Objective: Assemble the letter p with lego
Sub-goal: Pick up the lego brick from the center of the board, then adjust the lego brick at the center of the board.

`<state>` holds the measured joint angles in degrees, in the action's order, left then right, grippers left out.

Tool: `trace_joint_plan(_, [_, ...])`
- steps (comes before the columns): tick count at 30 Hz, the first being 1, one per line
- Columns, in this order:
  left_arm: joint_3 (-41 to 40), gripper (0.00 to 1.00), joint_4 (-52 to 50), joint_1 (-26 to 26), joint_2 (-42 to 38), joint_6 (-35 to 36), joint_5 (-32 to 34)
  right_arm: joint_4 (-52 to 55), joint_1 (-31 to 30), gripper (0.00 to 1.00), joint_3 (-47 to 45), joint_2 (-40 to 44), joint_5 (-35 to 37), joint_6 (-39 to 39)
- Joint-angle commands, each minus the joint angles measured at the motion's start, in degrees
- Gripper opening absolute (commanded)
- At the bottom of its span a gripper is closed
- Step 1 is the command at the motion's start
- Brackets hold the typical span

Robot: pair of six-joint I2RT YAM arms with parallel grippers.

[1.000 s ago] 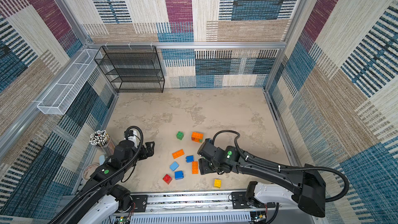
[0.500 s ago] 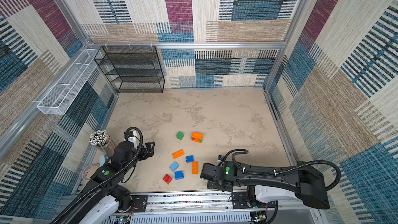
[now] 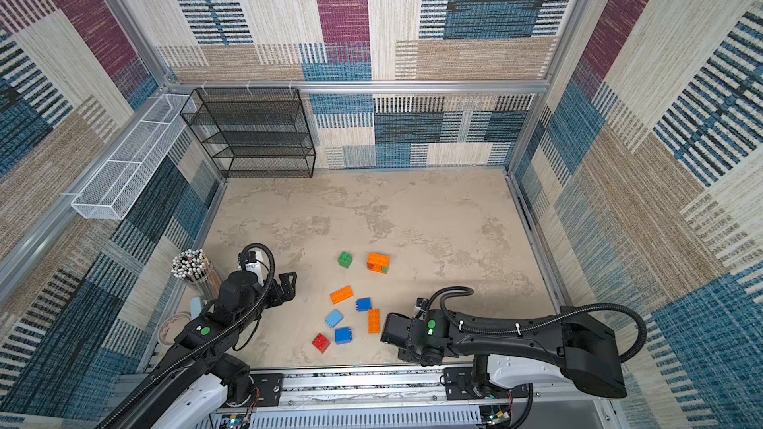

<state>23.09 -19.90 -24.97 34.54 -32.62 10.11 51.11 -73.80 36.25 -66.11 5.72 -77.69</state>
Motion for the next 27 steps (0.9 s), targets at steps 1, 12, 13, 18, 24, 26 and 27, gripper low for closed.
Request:
trace_joint_plan(1, [-0.17,0.98,1.52,0.07,0.09,0.78,-0.38,1.70,0.62,0.19,3.41,-0.72,4.12,4.15])
trace_joint_plan(12, [1.11,0.98,4.99,1.19,6.91,1.50,-7.12,-12.70,17.71,0.20,27.72,-15.99,3.27,63.07])
trace_joint_plan(13, [1.36,0.98,5.15,1.52,7.73,1.57,-8.35,-12.73,18.34,0.20,30.70,-18.58,2.54,68.47])
trace_joint_plan(18, [1.28,0.98,6.24,2.69,8.87,1.39,-11.24,-9.39,22.41,0.20,45.54,-31.96,-4.22,86.16])
trace_joint_plan(24, [0.43,0.98,6.15,3.66,7.17,2.57,-12.46,-2.83,25.63,0.19,61.41,-45.88,-7.37,95.87])
trace_joint_plan(26, [-0.19,0.98,5.15,3.75,4.35,2.58,-11.33,-0.56,26.46,0.19,65.46,-49.56,-7.41,97.71])
trace_joint_plan(27, [-0.73,0.98,5.21,3.75,3.02,2.57,-11.05,0.36,26.68,0.19,66.81,-50.85,-7.41,98.42])
